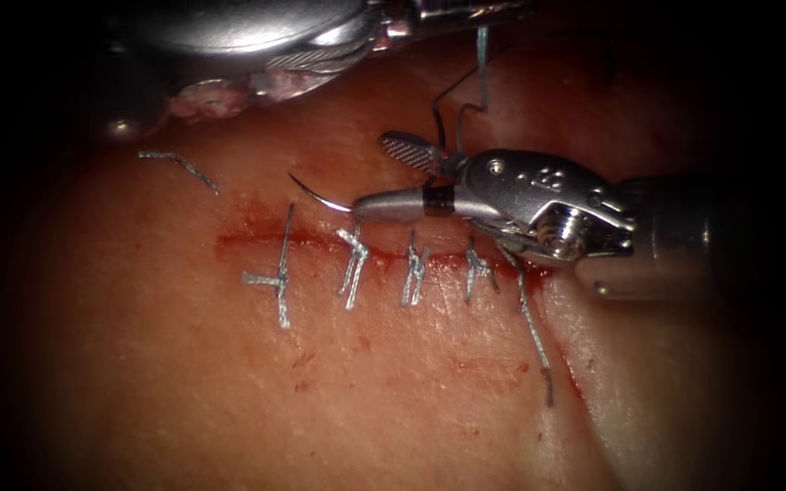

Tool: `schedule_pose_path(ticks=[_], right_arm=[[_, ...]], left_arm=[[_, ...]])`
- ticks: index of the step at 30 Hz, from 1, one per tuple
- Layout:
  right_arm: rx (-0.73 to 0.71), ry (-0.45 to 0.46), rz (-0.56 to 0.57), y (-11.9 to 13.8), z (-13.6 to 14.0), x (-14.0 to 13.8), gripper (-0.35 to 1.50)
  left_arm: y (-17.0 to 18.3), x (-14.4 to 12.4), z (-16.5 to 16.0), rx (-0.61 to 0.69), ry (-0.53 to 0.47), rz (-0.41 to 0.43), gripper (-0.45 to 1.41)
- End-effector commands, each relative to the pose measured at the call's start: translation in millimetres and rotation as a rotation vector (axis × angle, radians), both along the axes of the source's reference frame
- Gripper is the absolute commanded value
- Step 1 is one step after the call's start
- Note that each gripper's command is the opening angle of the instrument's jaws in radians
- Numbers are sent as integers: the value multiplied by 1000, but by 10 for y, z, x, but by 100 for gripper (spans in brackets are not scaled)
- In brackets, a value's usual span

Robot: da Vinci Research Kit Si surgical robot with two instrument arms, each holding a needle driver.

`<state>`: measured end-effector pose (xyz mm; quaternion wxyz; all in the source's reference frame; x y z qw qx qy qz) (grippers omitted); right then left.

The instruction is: Wound Closure

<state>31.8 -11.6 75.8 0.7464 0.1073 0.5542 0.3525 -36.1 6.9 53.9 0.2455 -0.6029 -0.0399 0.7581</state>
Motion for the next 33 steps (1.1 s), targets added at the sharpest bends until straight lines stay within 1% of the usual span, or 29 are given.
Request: schedule_pose_path(ticks=[1, 6, 10, 11, 13, 17, 18, 19, 21, 25, 28, 30, 33], right_arm=[[-7, 2, 4, 5, 5, 4, 66], [-27, 9, 37, 20, 5, 0, 66], [-40, -1, 99, 30, 2, -7, 64], [-49, -9, 142, 34, -1, -11, 64], [-50, -6, 153, 36, -3, -14, 64], [-59, 14, 199, 44, -11, -30, 64], [-62, 22, 208, 45, -13, -34, 64], [-67, 42, 219, 45, -16, -44, 64], [-71, 54, 222, 44, -17, -48, 64], [-89, 94, 225, 38, -21, -67, 64], [-93, 139, 234, 33, -27, -81, 64], [-100, 169, 250, 30, -34, -90, 64], [-103, 184, 259, 29, -38, -92, 64]], left_arm=[[-5, -5, 6, 7, -2, -4, -45], [-30, -3, 12, 21, -7, -11, -45], [-51, 6, 19, 28, -8, -12, -45], [-58, 11, 22, 33, -10, -13, -45], [-63, 15, 24, 29, -9, -11, -45], [-75, 25, 32, 28, -7, -18, -45], [-76, 27, 34, 26, -5, -19, -45], [-78, 32, 37, 28, -1, -26, -45], [-78, 34, 40, 27, 1, -28, -45], [-76, 38, 48, 33, 7, -40, -45], [-75, 37, 57, 38, 3, -49, -45], [-76, 33, 69, 44, -1, -62, -45], [-79, 27, 78, 53, -1, -71, -45]])
